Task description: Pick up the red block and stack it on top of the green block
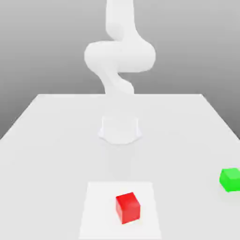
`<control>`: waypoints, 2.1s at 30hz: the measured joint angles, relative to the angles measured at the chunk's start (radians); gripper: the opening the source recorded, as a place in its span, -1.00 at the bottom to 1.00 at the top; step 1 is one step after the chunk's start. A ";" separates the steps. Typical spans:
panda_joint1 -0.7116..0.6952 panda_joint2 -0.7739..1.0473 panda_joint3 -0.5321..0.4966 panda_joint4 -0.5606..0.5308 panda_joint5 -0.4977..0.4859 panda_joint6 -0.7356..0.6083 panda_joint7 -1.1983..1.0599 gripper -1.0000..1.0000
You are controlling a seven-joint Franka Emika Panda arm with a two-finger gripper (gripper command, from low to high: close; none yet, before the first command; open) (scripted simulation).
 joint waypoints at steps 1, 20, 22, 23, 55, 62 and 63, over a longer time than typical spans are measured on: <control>0.008 0.039 -0.006 -0.015 0.002 0.019 -0.016 0.00; 0.094 0.731 -0.048 -0.275 0.025 0.358 -0.283 0.00; 0.094 0.803 -0.047 -0.295 0.017 0.399 -0.298 0.00; 0.090 0.839 -0.043 -0.296 0.016 0.425 -0.302 0.00; 0.525 0.792 0.245 -0.208 -0.036 0.278 0.164 -1.00; 0.609 0.956 0.222 -0.185 -0.142 0.414 0.305 1.00; 0.609 0.956 0.222 -0.185 -0.142 0.414 0.305 1.00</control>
